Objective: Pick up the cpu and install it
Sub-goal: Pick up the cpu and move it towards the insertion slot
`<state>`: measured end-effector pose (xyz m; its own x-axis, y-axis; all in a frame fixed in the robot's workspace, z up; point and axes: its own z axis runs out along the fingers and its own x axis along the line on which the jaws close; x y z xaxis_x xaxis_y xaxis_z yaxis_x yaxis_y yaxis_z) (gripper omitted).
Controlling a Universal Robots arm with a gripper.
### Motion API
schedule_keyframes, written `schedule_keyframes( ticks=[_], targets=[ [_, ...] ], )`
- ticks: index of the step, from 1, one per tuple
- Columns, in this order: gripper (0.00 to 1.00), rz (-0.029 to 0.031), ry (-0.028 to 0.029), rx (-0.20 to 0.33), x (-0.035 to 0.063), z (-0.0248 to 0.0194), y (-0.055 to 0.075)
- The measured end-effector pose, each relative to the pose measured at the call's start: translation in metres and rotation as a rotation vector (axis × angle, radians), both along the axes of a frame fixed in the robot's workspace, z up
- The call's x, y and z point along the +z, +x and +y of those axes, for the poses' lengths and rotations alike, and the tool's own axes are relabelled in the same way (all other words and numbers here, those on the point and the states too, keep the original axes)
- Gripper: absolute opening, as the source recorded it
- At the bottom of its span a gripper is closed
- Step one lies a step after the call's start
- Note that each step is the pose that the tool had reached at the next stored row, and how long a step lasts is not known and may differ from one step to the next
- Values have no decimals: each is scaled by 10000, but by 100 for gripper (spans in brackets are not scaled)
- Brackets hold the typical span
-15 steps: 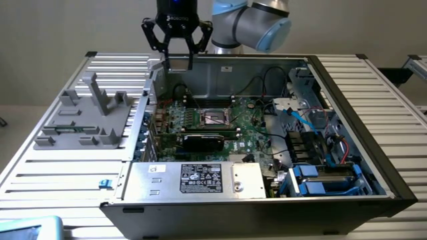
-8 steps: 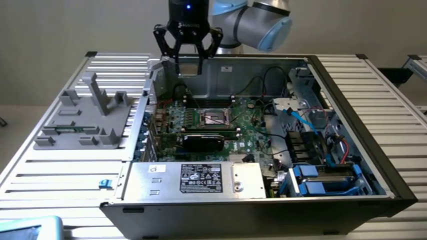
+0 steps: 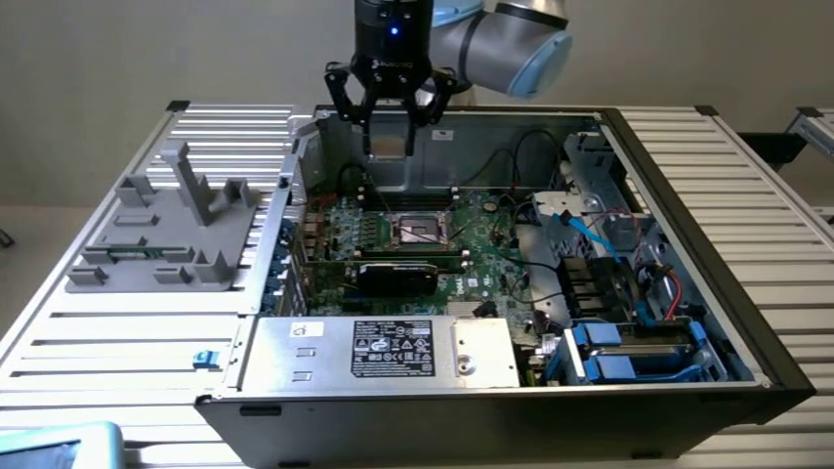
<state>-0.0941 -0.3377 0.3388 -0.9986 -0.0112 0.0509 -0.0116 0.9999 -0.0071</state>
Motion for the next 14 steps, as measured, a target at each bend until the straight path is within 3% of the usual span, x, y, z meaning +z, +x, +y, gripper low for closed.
schedule_keyframes(
  ticks=[14],
  targets=[
    [55,1,0,-1,-255,-6,293]
  ],
)
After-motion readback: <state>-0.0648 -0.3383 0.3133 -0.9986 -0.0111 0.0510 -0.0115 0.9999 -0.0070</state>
